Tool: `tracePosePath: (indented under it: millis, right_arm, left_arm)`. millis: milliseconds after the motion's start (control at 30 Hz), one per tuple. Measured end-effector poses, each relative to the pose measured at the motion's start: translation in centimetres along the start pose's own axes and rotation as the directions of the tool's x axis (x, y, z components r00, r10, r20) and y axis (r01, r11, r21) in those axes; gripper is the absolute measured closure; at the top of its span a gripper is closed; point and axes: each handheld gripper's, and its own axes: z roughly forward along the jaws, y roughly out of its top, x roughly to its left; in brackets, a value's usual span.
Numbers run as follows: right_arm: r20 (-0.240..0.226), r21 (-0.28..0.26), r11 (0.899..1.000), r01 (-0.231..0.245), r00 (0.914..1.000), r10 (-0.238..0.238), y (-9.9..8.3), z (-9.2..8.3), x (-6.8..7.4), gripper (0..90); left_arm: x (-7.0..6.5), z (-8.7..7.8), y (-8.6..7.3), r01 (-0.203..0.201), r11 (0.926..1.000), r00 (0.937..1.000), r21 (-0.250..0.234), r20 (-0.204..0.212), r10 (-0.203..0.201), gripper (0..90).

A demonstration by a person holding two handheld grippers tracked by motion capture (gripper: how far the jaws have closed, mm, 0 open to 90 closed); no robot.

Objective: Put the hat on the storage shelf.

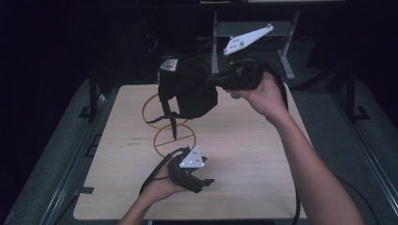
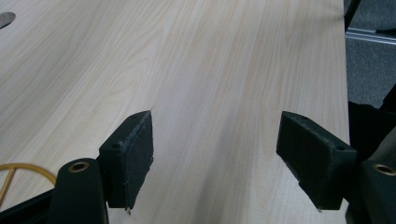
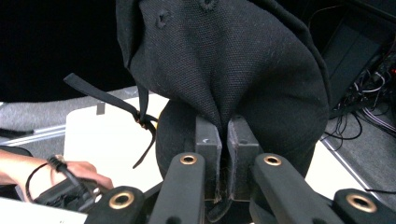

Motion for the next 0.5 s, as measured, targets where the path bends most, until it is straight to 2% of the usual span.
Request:
tracePosePath:
  millis: [200, 267, 367, 500]
  right_arm:
    - [-0.002, 0.051, 0.999, 0.002, 1.0000, -0.002, 2.0, 1.5, -0.1, 85.0]
    - [0.000, 0.051, 0.999, 0.001, 1.0000, -0.001, 2.4, 1.7, -0.2, 84.9]
    - [0.007, 0.046, 0.999, -0.003, 1.0000, 0.002, 2.8, 2.3, -0.3, 84.9]
    - [0.005, 0.032, 0.999, -0.016, 0.9999, 0.016, 3.5, 3.7, -0.2, 84.3]
  left_arm:
    - [-0.1, 0.1, -0.1, 0.001, 1.0000, 1.0000, 0.001, 0.001, -0.001, 26.8]
    - [-0.1, 0.1, -0.1, 0.008, 0.9999, 1.0000, -0.010, 0.002, -0.008, 26.8]
    - [-0.1, 0.0, -0.1, -0.007, 1.0000, 1.0000, -0.002, 0.001, 0.007, 26.8]
    - [-0.1, 0.1, -0.1, -0.004, 1.0000, 1.0000, -0.004, 0.003, 0.004, 26.8]
